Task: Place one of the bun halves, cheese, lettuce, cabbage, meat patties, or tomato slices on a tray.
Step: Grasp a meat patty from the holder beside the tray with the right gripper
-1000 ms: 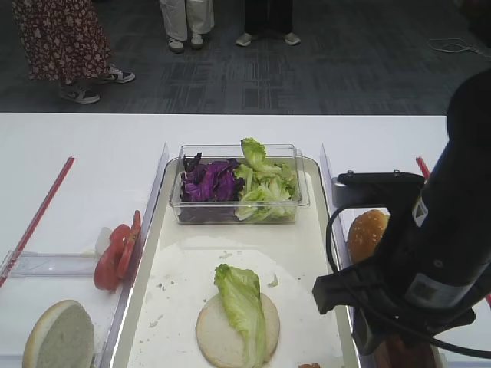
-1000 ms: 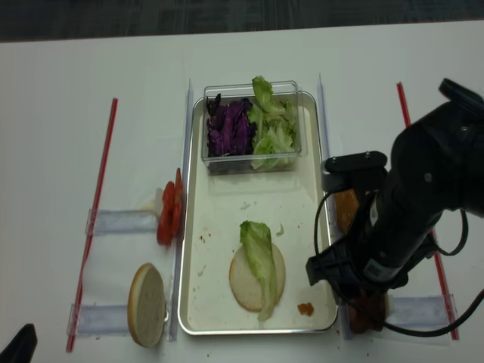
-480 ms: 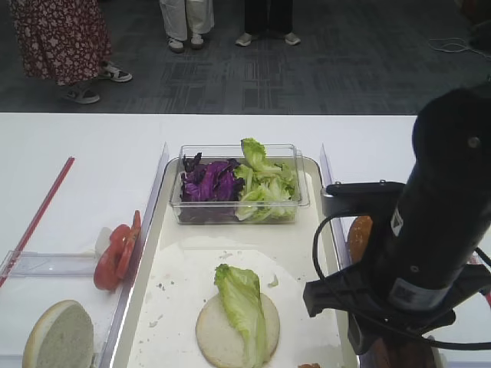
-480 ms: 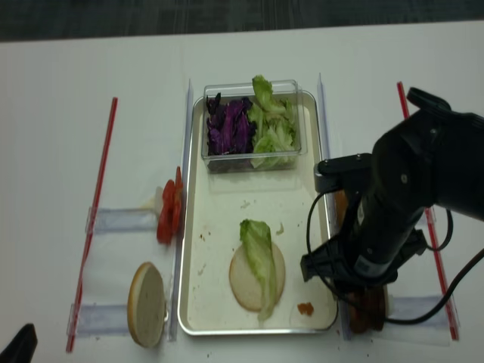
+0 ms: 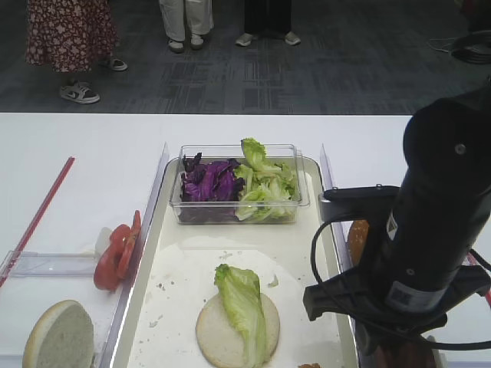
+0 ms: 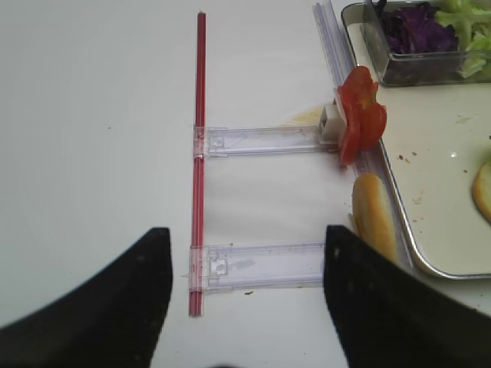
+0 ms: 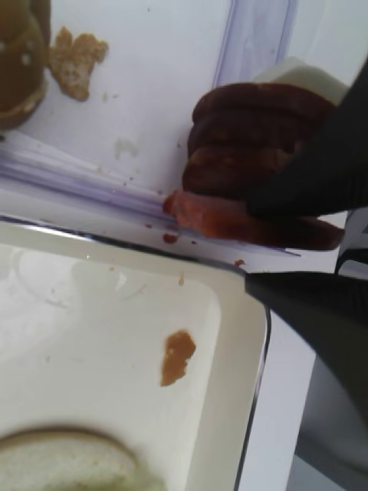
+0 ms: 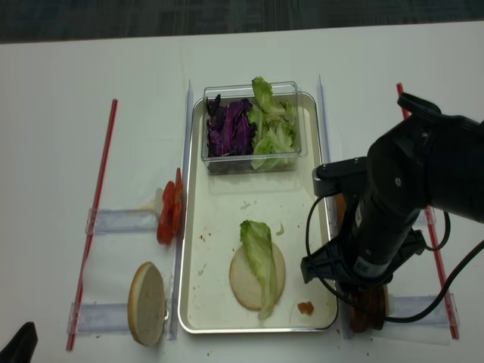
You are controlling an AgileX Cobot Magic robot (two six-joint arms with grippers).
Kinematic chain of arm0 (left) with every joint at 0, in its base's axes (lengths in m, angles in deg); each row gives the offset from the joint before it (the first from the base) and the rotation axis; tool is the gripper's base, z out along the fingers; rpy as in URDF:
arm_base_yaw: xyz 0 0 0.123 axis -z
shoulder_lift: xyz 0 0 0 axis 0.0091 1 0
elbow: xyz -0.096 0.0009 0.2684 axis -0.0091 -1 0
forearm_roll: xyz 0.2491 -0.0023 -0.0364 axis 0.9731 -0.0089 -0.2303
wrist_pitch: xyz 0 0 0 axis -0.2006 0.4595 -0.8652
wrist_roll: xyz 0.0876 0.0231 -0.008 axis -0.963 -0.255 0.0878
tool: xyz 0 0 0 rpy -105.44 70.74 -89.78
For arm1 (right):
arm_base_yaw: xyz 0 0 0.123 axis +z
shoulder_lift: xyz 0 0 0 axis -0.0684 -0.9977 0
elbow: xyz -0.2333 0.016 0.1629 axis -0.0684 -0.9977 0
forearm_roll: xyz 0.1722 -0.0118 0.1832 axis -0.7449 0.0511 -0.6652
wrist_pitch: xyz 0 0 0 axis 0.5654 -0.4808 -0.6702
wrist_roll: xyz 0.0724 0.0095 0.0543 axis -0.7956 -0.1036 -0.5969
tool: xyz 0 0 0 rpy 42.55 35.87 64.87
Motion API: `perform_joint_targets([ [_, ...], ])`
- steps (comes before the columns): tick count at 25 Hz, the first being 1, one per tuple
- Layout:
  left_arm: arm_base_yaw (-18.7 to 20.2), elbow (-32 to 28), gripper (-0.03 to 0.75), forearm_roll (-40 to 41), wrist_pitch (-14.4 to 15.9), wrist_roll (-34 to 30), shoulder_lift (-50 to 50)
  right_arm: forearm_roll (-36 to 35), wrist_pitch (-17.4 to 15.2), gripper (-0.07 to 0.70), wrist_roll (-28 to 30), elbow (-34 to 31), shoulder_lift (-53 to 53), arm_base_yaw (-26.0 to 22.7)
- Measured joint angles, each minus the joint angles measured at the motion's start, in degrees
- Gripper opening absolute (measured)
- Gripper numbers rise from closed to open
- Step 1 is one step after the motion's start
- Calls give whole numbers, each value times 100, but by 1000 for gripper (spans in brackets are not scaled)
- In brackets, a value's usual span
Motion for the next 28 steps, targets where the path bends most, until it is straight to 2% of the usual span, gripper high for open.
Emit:
perform_joint_targets([
  [15,0,0,412,0,0,10,0,173,-44,83,-236,0,0,0],
  [28,0,0,412,0,0,10,0,195,-103,81,-261,0,0,0],
])
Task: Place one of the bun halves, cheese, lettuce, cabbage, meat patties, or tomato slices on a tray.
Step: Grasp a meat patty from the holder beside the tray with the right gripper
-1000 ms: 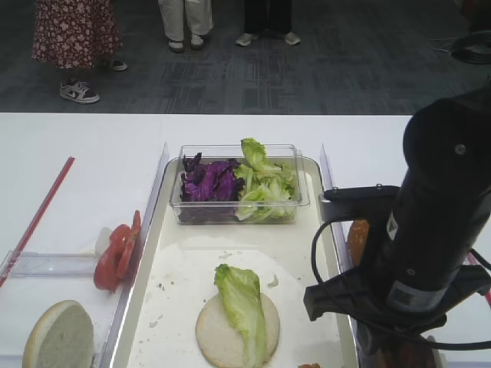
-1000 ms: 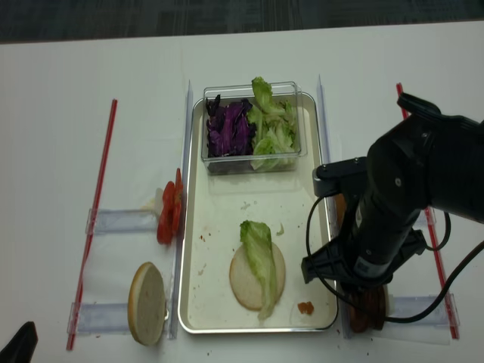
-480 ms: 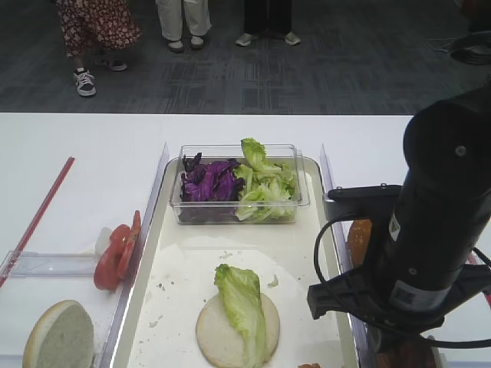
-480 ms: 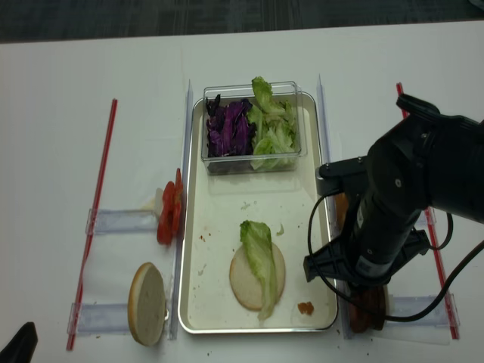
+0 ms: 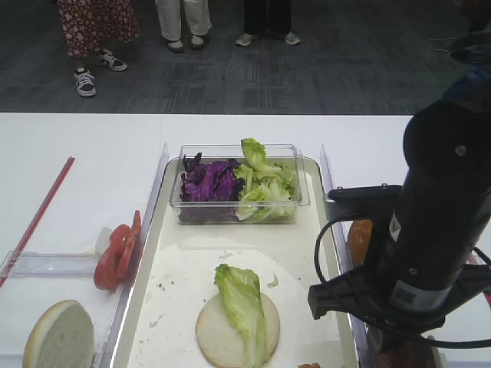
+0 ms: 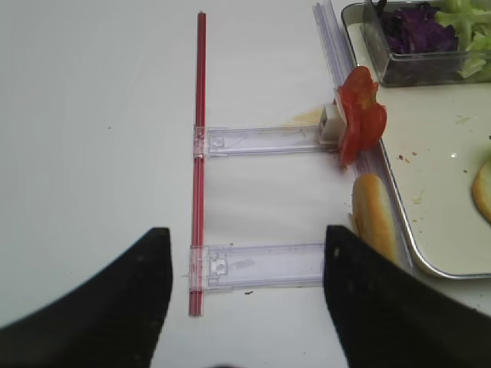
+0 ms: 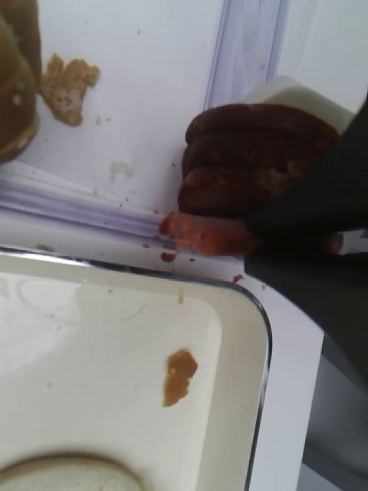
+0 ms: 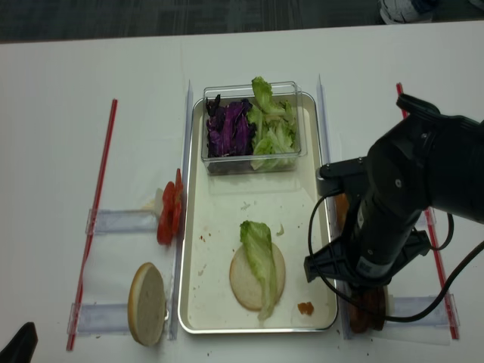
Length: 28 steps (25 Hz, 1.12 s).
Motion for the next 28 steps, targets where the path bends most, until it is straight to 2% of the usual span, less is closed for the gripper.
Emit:
perform_joint_targets([
  [10,0,0,412,88,0,110,0,0,-61,80,0,0,305,2],
  [15,0,0,412,88,0,122,0,0,-216,80,0,0,462,12],
  [28,0,0,412,88,0,122,0,-11,-358,80,0,0,948,12],
])
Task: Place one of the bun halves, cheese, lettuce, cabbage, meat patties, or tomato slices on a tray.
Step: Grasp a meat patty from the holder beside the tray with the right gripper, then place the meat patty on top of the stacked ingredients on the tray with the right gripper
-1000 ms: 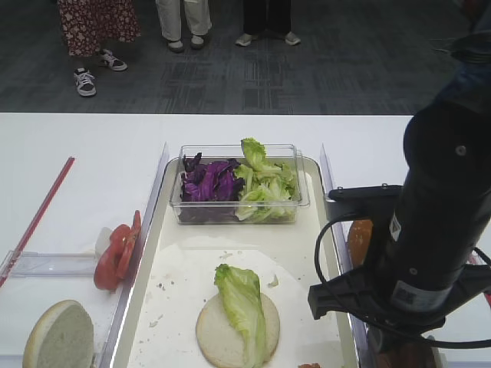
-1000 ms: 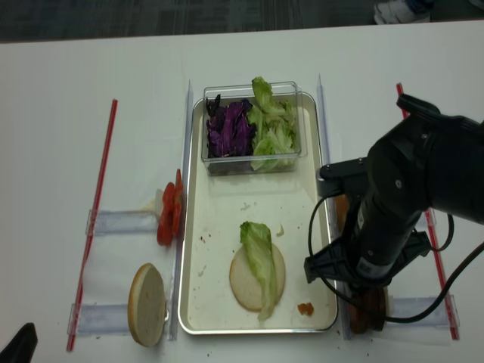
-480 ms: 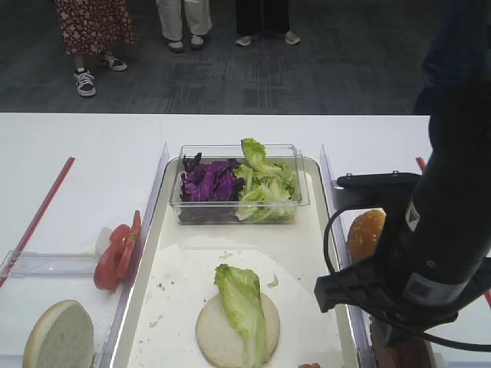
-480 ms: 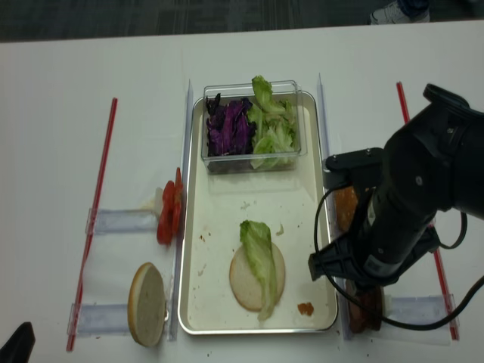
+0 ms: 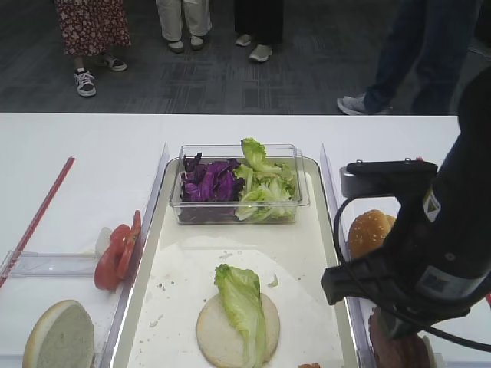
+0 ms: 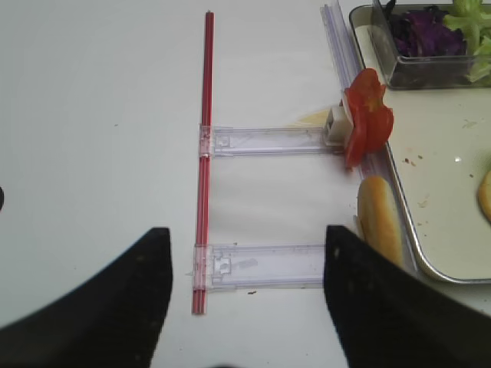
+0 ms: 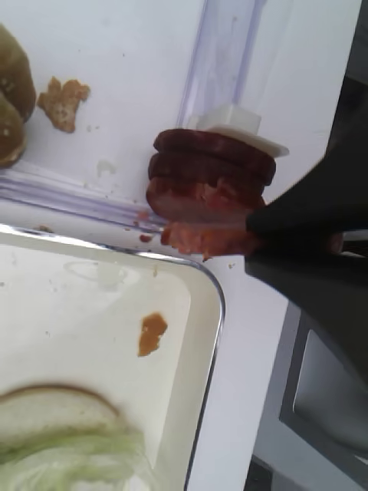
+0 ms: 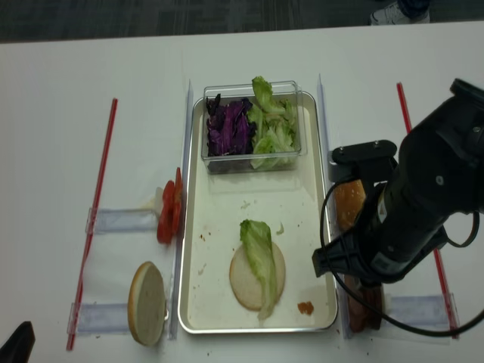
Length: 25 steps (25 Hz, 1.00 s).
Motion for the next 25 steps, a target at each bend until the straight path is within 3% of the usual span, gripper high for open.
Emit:
perform_joint_targets([
  [25,-2,0,412,0,0,11,0,-36,-296,78,11,0,855,0],
])
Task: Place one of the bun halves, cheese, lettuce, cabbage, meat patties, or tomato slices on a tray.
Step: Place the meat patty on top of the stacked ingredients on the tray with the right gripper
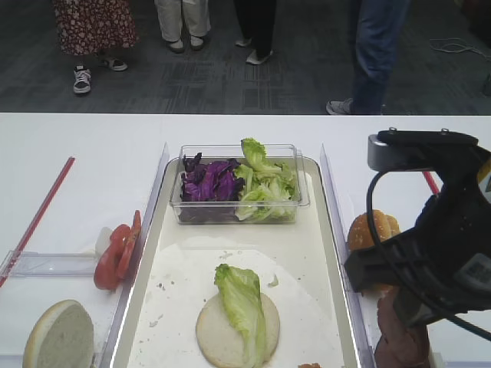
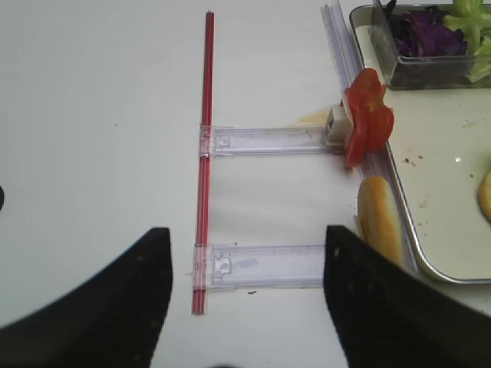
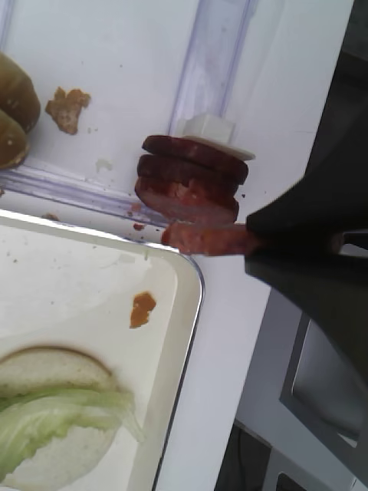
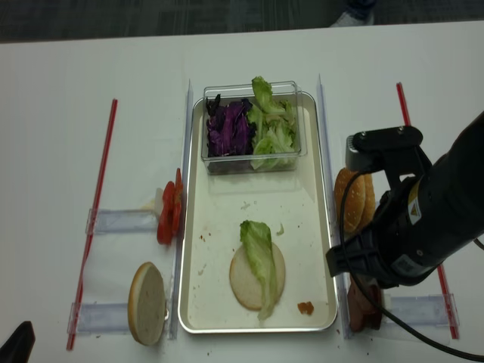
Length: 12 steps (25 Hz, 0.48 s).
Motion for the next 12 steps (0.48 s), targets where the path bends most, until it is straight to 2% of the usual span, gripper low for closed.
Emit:
perform_joint_targets([
  [12,0,0,412,0,0,0,0,0,72,78,86,0,0,0],
])
